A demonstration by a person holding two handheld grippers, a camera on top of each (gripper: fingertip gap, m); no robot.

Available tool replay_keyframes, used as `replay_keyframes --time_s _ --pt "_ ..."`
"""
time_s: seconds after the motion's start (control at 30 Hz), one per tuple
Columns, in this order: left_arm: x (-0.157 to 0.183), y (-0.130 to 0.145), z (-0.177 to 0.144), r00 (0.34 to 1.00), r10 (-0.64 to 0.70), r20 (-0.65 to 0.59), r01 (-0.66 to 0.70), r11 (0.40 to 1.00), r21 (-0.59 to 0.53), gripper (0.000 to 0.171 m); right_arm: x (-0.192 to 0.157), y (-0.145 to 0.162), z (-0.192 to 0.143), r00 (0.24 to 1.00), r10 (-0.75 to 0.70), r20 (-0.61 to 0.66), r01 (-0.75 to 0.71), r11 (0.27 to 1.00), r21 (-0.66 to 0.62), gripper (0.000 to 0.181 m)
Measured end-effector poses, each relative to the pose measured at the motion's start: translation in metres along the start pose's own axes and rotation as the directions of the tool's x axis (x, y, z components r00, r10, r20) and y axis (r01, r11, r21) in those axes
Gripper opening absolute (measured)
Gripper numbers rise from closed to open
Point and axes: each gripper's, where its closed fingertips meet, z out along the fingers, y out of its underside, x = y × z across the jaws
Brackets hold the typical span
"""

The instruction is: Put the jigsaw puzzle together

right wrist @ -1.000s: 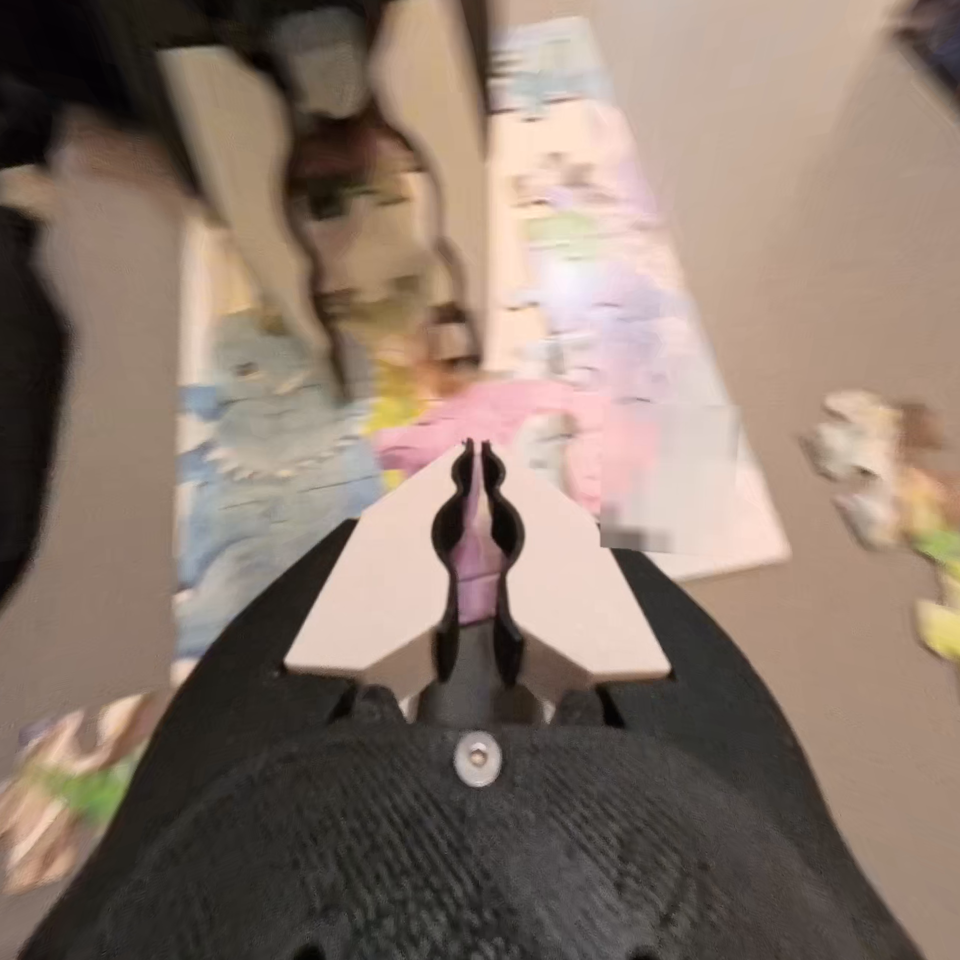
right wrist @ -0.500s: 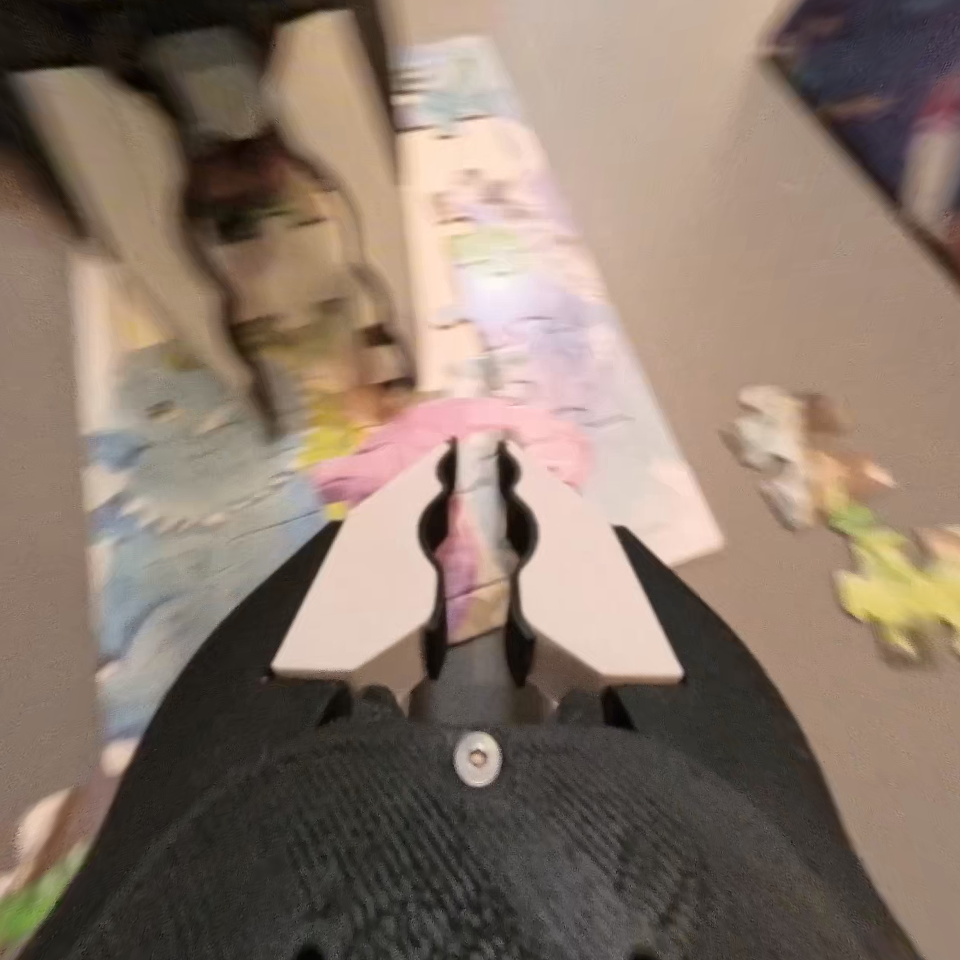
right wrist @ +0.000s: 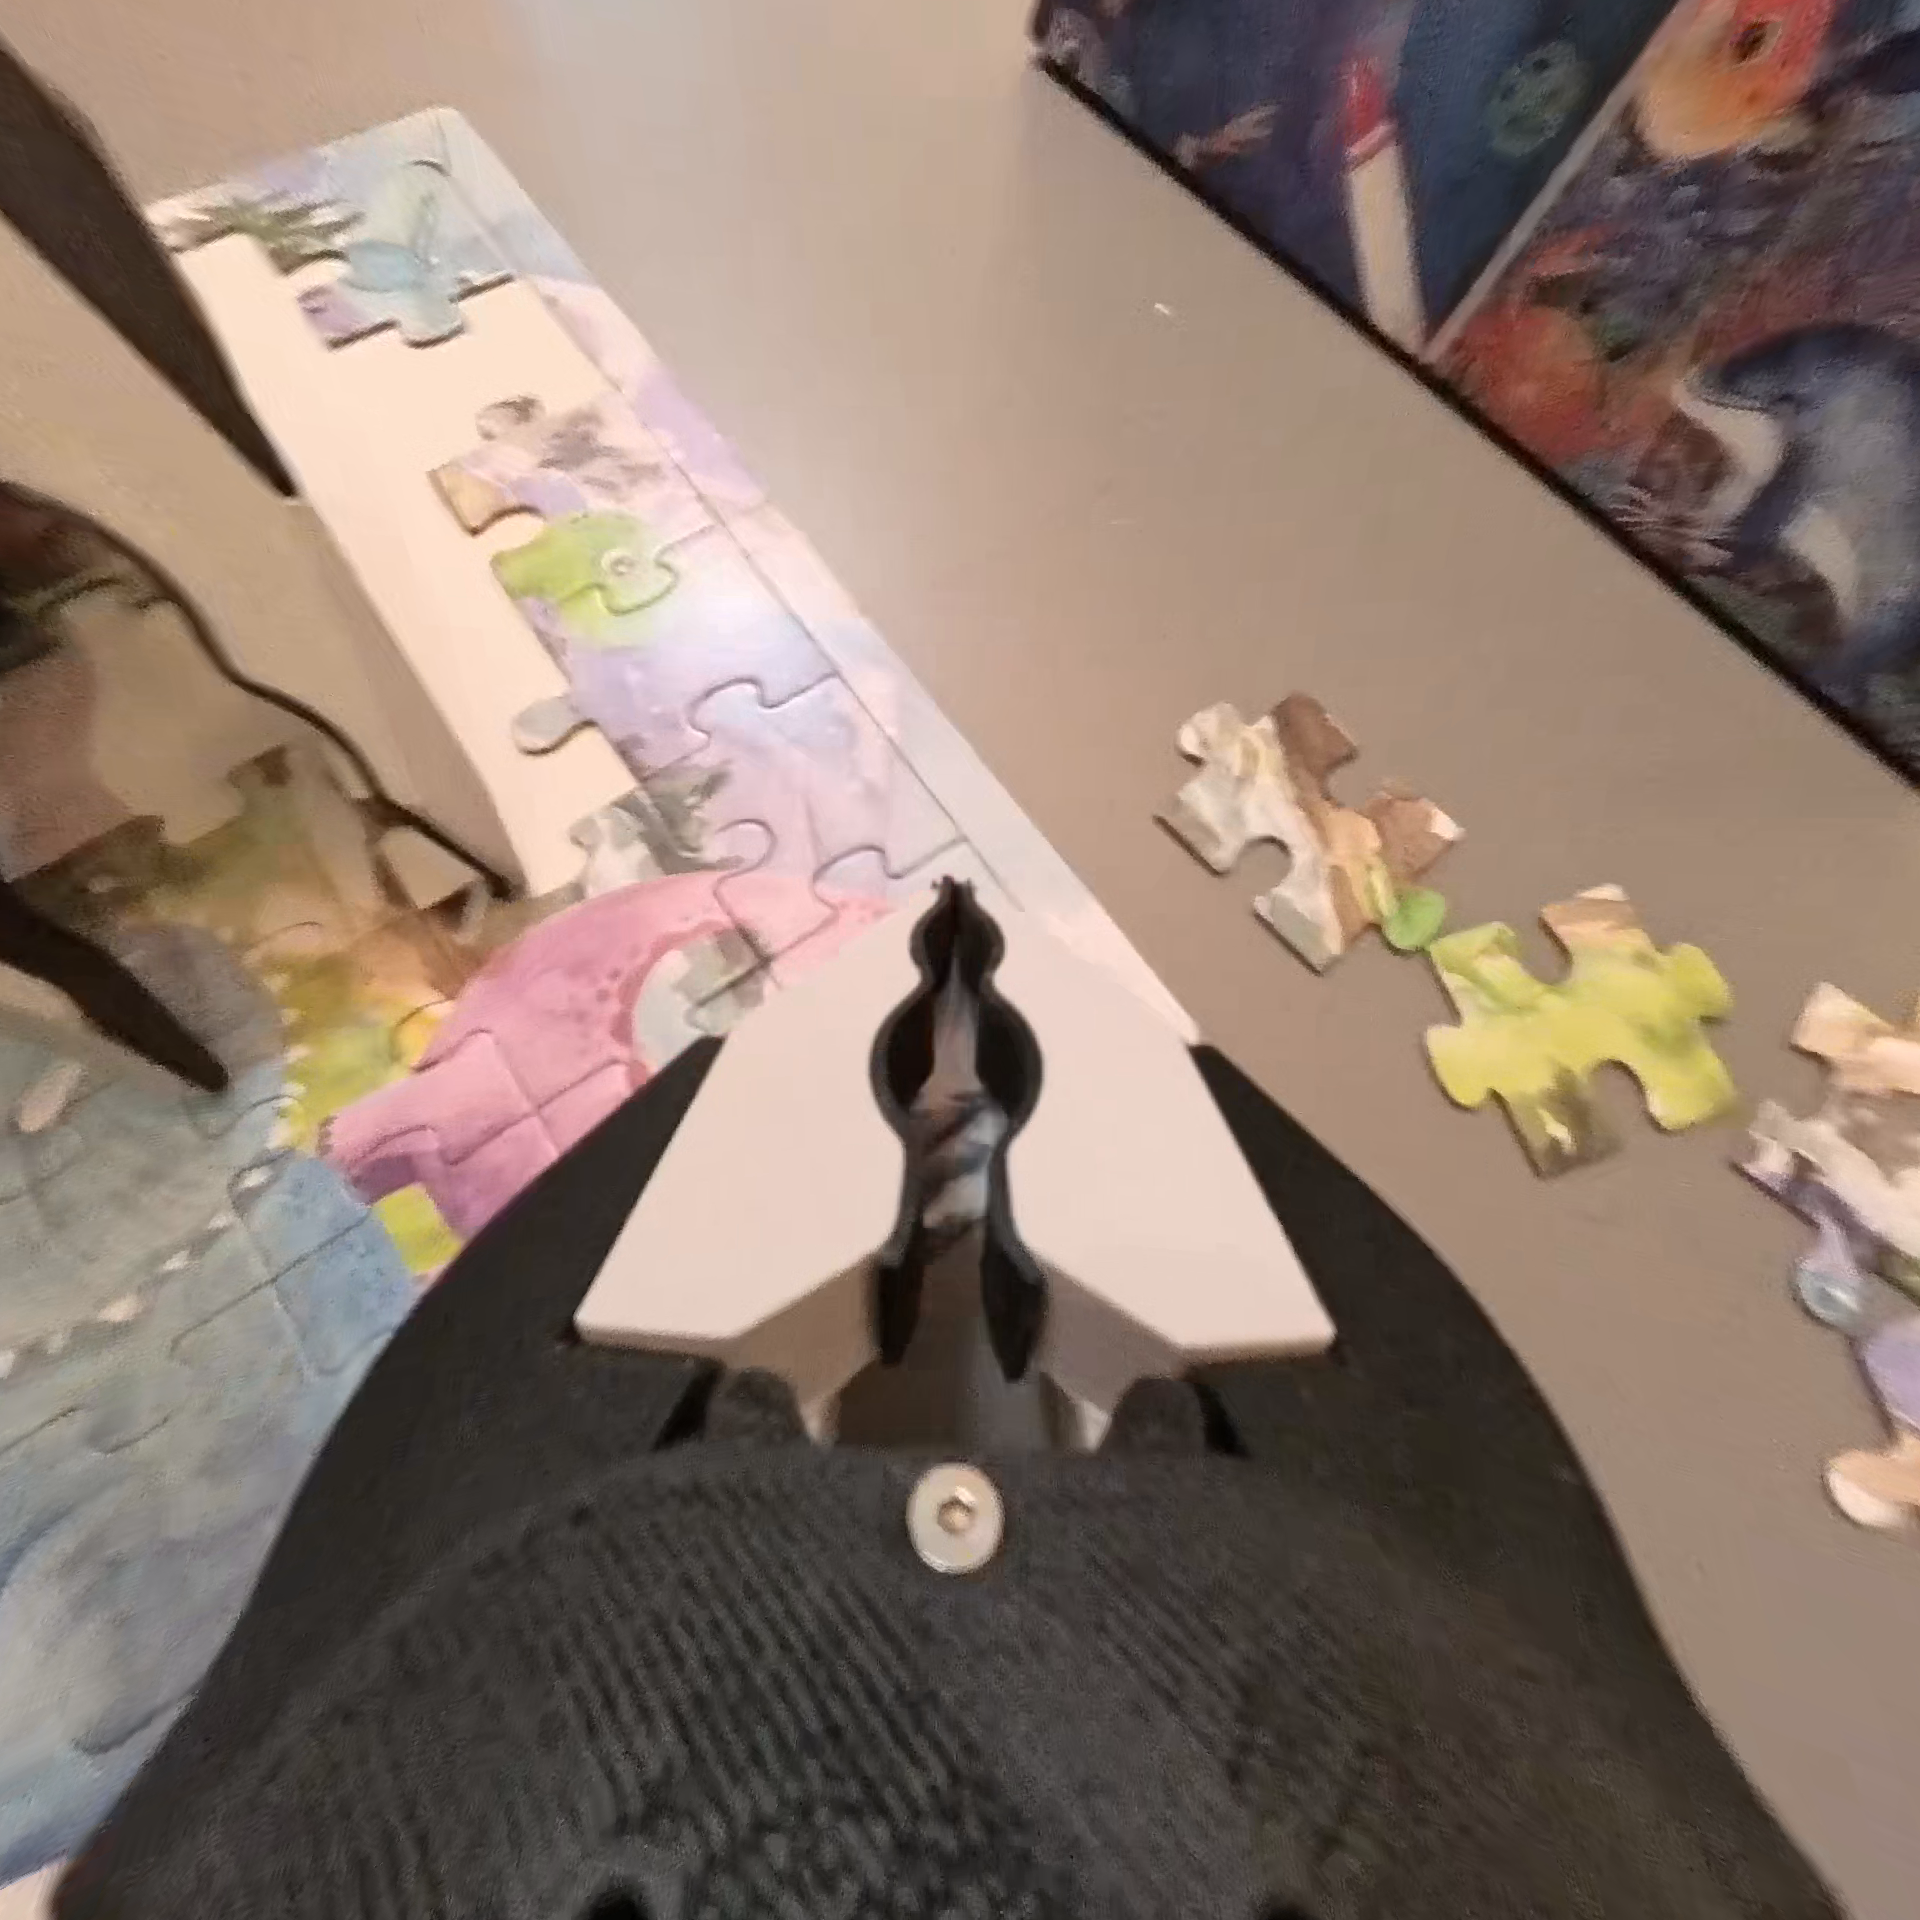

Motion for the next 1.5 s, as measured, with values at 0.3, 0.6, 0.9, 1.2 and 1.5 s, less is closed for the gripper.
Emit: replay_keyframes --time_s 0.3,0.6,0.9,1.2,1.5 --pt "0.000 0.000 0.000 1.000 -0.002 -0.001 0.002 1.000 0.000 0.056 -0.011 -0.007 0.007 0.999 -0.004 0.044 0.003 1.000 0.004 0.000" --pt "0.000 0.000 0.000 1.000 -0.003 0.000 0.003 1.000 0.000 0.056 -0.054 -0.003 0.000 0.942 -0.032 0.333 0.036 0.999 -0.007 0.000" --pt "0.000 0.000 0.000 1.000 -0.001 0.005 0.001 1.000 0.001 0.056 -0.077 0.022 -0.030 0.859 -0.170 0.482 0.180 0.983 0.027 0.000" --pt "0.000 0.000 0.000 1.000 0.002 0.011 -0.002 1.000 0.001 0.055 -0.082 0.025 -0.034 0.851 -0.192 0.489 0.200 0.979 0.037 0.000" --pt "0.000 0.000 0.000 1.000 -0.003 0.008 0.003 1.000 0.001 0.056 -0.081 0.019 -0.026 0.871 -0.189 0.453 0.193 0.980 0.038 0.000"
